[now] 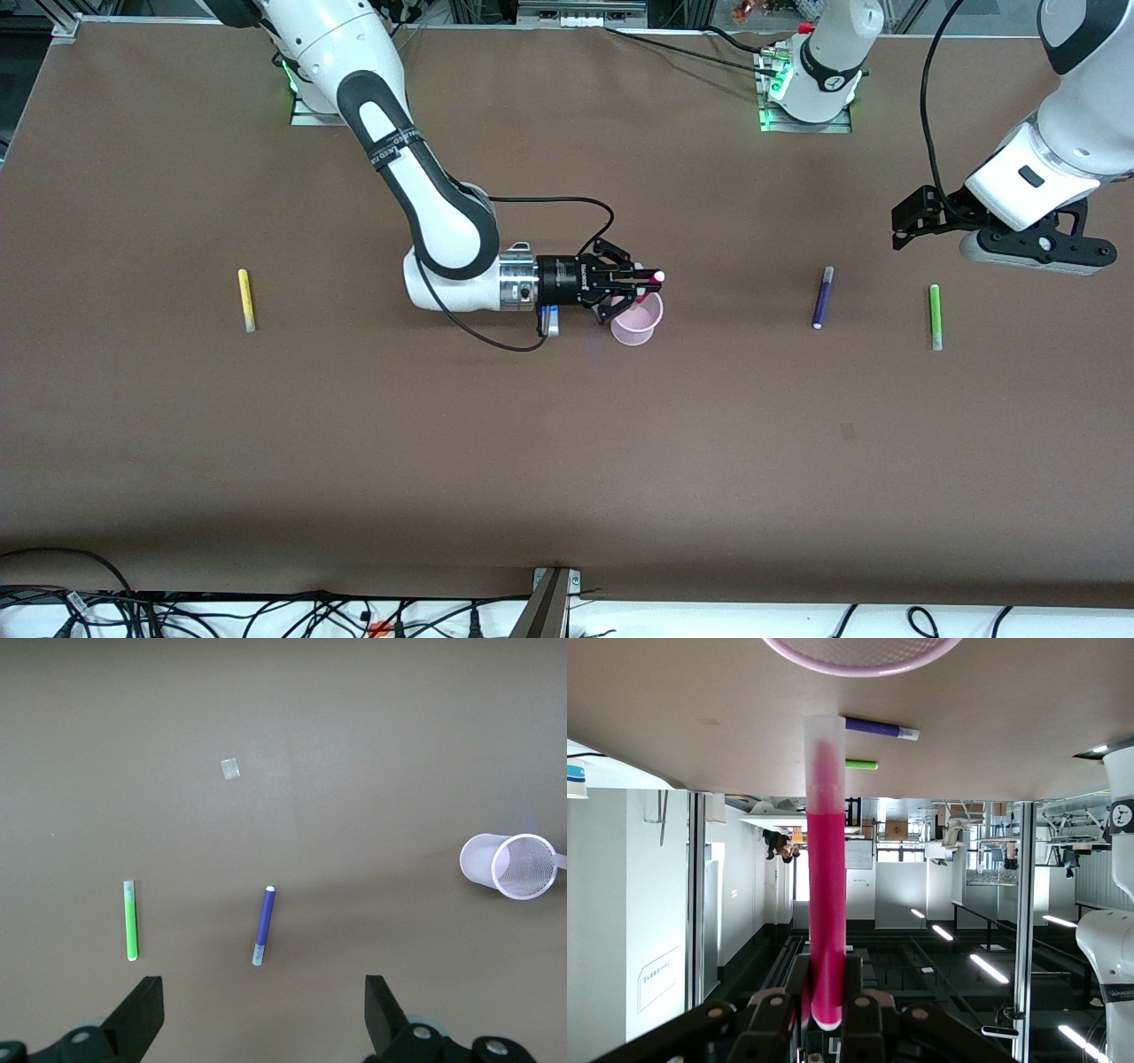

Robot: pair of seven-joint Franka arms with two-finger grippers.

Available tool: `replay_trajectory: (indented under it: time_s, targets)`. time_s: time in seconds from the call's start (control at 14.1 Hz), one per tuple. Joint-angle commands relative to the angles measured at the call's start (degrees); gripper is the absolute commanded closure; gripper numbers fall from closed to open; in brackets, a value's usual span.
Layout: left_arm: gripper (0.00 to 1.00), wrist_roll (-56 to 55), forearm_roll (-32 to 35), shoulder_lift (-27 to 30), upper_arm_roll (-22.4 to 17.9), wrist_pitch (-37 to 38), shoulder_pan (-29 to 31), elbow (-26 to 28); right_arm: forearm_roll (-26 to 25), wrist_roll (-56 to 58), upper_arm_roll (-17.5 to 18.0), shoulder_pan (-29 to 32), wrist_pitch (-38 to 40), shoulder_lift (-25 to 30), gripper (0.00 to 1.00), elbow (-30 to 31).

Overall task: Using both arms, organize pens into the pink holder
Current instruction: 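Drop the marker into the cup while the left gripper reaches the pen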

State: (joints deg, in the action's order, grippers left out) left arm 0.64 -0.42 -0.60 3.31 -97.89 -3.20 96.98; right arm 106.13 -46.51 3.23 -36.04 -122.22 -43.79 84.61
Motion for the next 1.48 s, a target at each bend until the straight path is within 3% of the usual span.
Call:
replay_trajectory:
  time_s: [0.0, 0.28, 0.57, 0.64, 0.71, 0.85, 0.92, 0.99, 1.13, 1.27, 1.41]
  targets:
    - [0.0, 0.9, 0.5, -0.9, 0.1, 1.4, 0.0, -2.0, 1.8, 2.5, -0.2, -1.5, -0.5, -1.4, 1.0, -1.4]
    - [0.0, 1.0, 0.3, -1.1, 0.1, 2.2, 0.1, -1.8, 1.7, 5.3, -0.2, -1.5, -1.2, -4.1, 1.0, -1.7]
    - [0.0, 1.6, 0.6, -8.3, -0.6, 4.4, 1.9, -1.7, 1.6, 8.1, -0.4, -1.3, -1.2, -5.9, 0.96, -1.7]
    - [0.0, 1.7, 0.8, -10.3, -0.4, 4.6, 1.8, -1.3, 1.6, 8.8, -0.4, -1.3, -1.2, -6.2, 0.9, -1.7]
    - [0.0, 2.0, 1.7, -11.9, -0.1, 4.6, 1.4, -0.7, 1.6, 9.4, -0.4, -1.3, -1.2, -6.4, 0.72, -1.7]
    - [0.0, 1.7, 2.6, -16.4, 0.0, 2.5, 1.4, -0.2, 1.6, 10.0, -0.6, -1.2, -1.2, -6.6, 0.19, -1.7]
    - [0.0, 1.7, 2.6, -17.8, 0.0, -0.9, 1.4, 0.8, 1.3, 9.9, -0.8, -1.2, -1.1, -6.2, 0.07, -1.8]
    - [0.0, 1.7, 2.6, -17.8, 0.0, -6.1, 1.4, 4.8, 1.1, 9.7, -0.9, -1.1, -1.1, -5.9, 0.01, -1.9]
    - [0.0, 1.7, 2.6, -15.7, 0.2, -16.5, 1.3, 13.5, -1.4, 9.2, -2.3, -1.0, -0.9, -4.2, 0.01, -1.9]
    - [0.0, 2.3, 2.8, -15.7, 0.3, -20.3, 1.2, 17.2, -7.5, 7.9, -3.8, -0.9, -0.5, -2.0, 0.01, -1.9]
    - [0.0, 2.3, 4.1, -15.9, 0.6, -21.0, 0.5, 19.6, -16.8, 7.7, -6.0, -1.0, -0.5, 0.4, 0.0, -1.7]
